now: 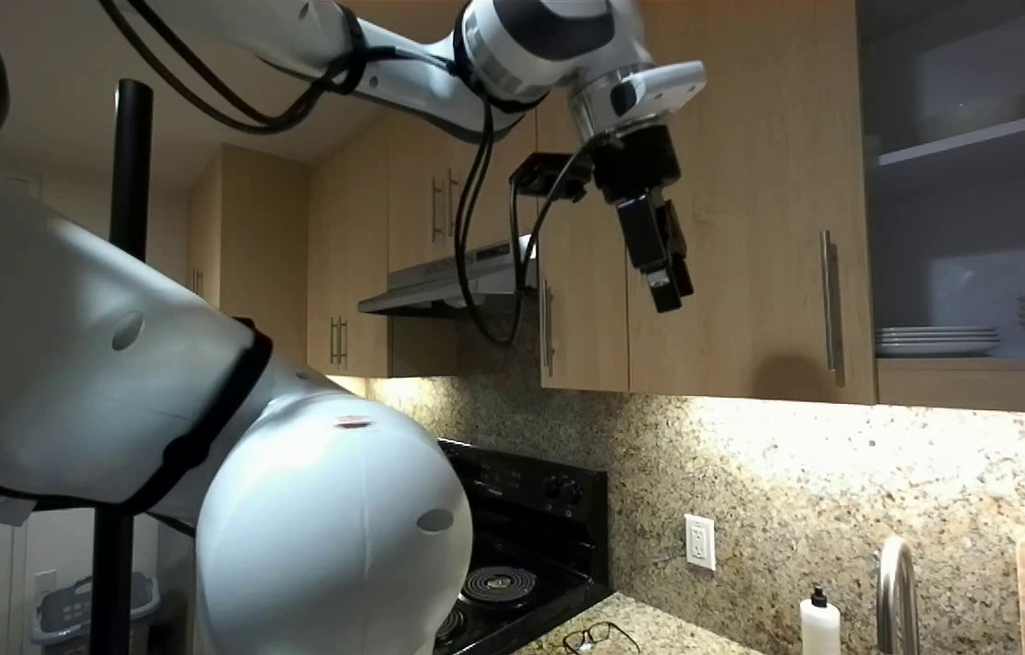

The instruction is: Close the right door of the top cabinet.

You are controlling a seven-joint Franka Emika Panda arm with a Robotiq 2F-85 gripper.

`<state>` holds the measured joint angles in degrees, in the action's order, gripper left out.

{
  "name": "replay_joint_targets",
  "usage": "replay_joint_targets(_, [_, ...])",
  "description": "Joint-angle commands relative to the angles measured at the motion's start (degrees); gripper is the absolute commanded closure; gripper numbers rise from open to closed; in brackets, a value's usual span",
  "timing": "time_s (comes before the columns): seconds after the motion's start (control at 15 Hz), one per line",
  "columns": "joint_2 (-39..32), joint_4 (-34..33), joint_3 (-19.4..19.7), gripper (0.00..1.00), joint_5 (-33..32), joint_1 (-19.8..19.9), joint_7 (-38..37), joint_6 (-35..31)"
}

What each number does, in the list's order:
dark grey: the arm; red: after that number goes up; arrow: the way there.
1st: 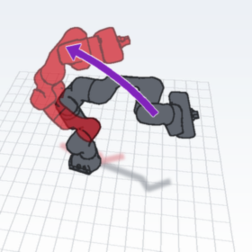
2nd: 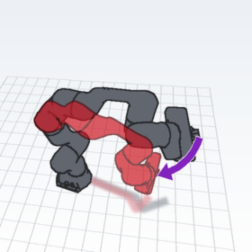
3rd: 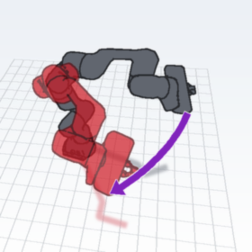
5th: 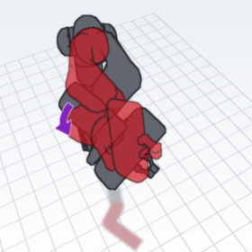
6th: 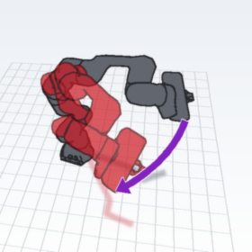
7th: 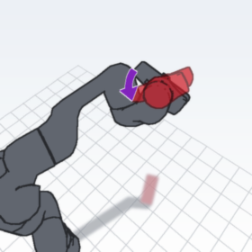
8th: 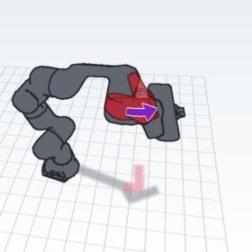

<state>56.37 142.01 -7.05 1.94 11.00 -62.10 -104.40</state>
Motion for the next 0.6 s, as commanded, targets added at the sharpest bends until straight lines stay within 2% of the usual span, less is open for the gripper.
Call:
replay_joint_targets(0.0, [0.2, -4.3, 3.1, 0.0, -2.8, 4.9, -0.4, 2.5])
replay_joint_targets(0.33, [0.3, -10.2, 7.0, 0.0, -5.1, 11.2, -1.7, 0.4])
replay_joint_targets(0.53, [0.3, -12.8, 7.9, 0.0, -6.0, 14.2, -2.8, -1.9])
